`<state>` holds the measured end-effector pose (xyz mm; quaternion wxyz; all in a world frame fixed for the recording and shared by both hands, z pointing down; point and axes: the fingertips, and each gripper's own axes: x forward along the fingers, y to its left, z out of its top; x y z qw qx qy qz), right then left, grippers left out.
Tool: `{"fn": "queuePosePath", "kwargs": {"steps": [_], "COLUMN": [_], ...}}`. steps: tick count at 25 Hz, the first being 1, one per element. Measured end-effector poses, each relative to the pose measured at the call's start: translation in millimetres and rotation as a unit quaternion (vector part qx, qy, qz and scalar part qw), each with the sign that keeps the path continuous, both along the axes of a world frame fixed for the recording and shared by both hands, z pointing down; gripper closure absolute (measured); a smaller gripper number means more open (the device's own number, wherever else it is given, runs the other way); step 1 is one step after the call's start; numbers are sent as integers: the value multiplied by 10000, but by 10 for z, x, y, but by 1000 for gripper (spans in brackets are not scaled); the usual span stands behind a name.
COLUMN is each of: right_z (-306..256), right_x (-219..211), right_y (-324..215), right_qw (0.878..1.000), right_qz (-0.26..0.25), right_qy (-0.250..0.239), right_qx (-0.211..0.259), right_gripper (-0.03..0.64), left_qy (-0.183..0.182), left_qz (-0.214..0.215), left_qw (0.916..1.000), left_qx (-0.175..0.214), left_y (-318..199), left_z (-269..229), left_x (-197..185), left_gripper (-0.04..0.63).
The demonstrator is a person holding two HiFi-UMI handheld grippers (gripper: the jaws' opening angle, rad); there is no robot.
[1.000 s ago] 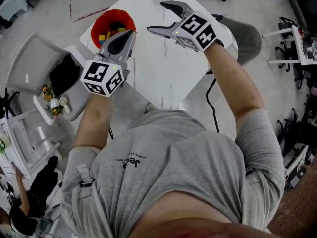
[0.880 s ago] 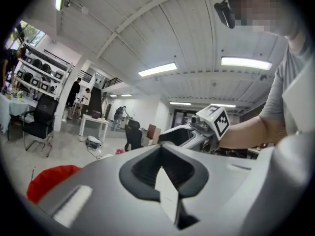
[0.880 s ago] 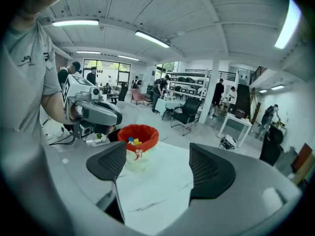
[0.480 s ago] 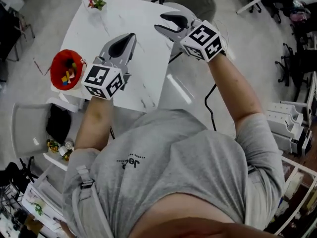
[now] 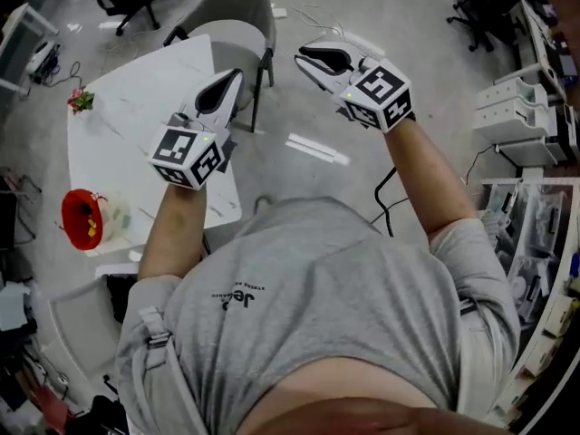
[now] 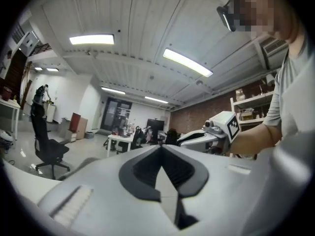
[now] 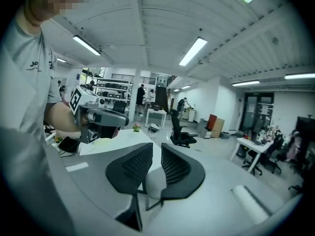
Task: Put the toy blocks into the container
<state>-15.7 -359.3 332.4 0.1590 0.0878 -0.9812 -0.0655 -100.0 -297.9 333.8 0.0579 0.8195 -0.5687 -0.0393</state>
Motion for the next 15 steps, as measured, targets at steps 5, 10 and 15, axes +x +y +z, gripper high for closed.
{"fn": "queuePosePath", "kwargs": {"steps": [5, 10, 15], "right_z": [-37, -7, 82], "right_x": [1574, 2997, 4132], "right_y": [-191, -128, 40], "right_qw": [9924, 9756, 9551], "right_qz": [1205, 2115, 2839], "right_qy": [-213, -508, -743], "right_qx": [-98, -287, -403], "right_gripper": [603, 614, 614], "left_qy": [-83, -106, -48], "left_qz": [888, 1470, 1803], "left_qw": [9960, 9890, 9834], "left_qx": [1, -82, -195], "left_y": [-311, -410, -409], "left_z": [-74, -63, -22], "left_x": [1301, 2408, 3168], "left_gripper": [546, 546, 547]}}
